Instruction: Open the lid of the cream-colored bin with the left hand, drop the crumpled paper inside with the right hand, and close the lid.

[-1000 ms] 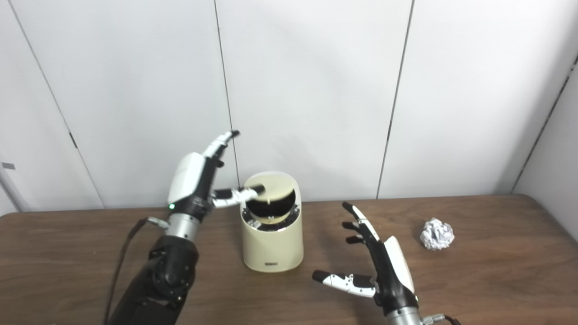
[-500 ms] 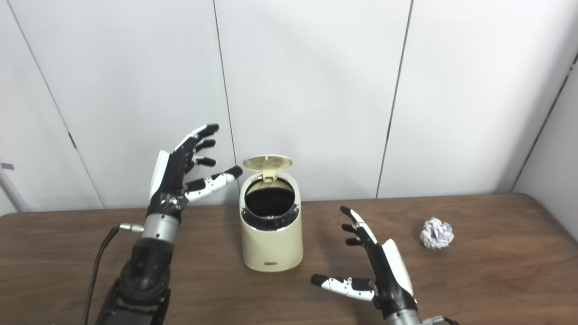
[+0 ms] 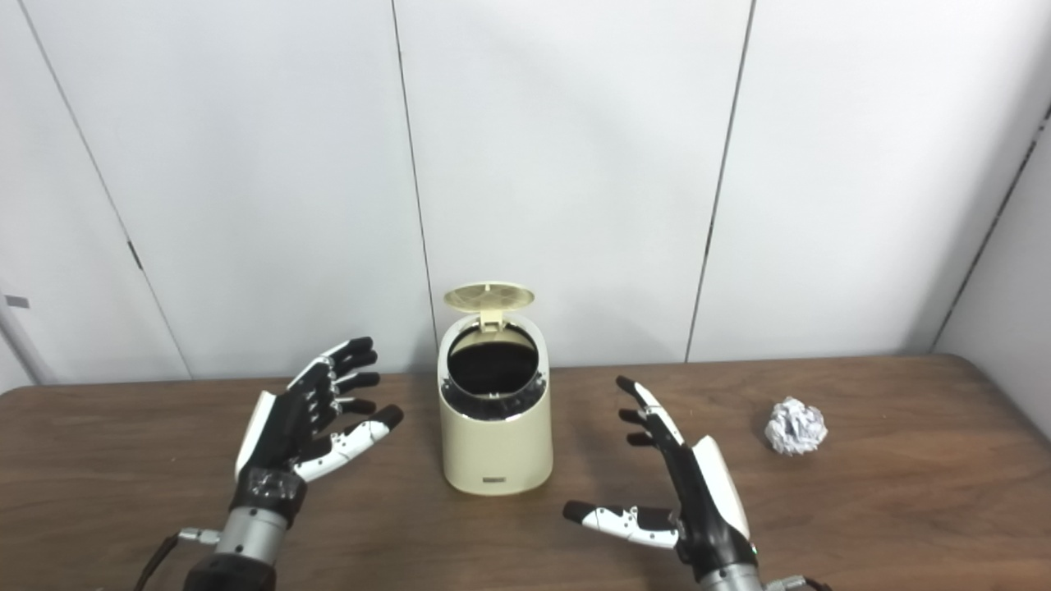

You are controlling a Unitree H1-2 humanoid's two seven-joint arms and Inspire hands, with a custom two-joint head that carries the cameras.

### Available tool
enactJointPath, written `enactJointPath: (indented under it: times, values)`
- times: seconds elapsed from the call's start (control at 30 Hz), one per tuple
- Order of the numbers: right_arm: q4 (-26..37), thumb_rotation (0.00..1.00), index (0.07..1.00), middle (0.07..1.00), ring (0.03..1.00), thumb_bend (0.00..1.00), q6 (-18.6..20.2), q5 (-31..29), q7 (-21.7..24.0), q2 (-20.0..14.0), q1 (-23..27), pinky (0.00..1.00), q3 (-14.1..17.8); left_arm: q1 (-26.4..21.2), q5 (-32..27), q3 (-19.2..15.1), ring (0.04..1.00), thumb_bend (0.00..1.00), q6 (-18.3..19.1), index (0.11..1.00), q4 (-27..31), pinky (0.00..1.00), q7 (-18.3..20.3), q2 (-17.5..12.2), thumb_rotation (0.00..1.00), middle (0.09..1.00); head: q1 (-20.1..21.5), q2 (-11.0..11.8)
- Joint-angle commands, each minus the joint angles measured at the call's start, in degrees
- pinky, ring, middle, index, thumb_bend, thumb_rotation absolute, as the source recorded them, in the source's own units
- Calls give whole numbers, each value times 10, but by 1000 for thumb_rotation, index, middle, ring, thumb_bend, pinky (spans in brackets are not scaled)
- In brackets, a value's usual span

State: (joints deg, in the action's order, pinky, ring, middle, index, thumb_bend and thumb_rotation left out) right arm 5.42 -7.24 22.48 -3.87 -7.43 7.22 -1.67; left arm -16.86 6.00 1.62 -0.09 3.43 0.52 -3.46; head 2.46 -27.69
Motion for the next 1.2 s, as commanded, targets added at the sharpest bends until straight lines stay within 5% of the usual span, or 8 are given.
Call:
enactJointPath:
  times: [0.0, 0.33, 0.5, 0.77, 0.87, 1.07, 1.17]
  values:
    - [12, 333, 913, 938, 836, 846, -10, -7, -1, -7, 14, 725, 3, -2, -3, -3, 766, 721, -27, 882, 18, 662, -3, -1, 230, 830, 0, 0]
    - [7, 333, 910, 931, 829, 857, -15, -9, -5, -11, 15, 702, 1, 26, -17, -6, 783, 721, -57, 907, -10, 650, 14, -15, 205, 853, 1, 4]
    - [5, 327, 906, 931, 829, 859, -15, -13, -5, -14, 15, 696, 4, 23, -8, 2, 778, 805, -79, 904, -39, 634, 19, -24, 237, 852, 5, 9]
    - [-24, 262, 881, 882, 779, 838, -63, -24, -23, -35, 35, 619, 23, 25, 5, 3, 772, 834, -81, 892, -44, 641, 18, -31, 260, 832, 34, 8]
    - [1, 233, 896, 875, 786, 834, -14, -19, 9, -60, 43, 640, 26, 25, 5, -1, 783, 830, -77, 887, -41, 646, 17, -32, 247, 838, 52, 9]
    - [106, 275, 912, 901, 833, 831, 178, 91, 151, -157, 90, 693, -3, 25, 6, -6, 796, 802, -86, 891, -51, 640, 18, -42, 222, 858, 102, 25]
    - [112, 237, 906, 892, 837, 881, 232, 148, 204, -205, 125, 688, -23, 26, 6, -7, 790, 788, -91, 895, -56, 639, 18, -47, 189, 861, 121, 30]
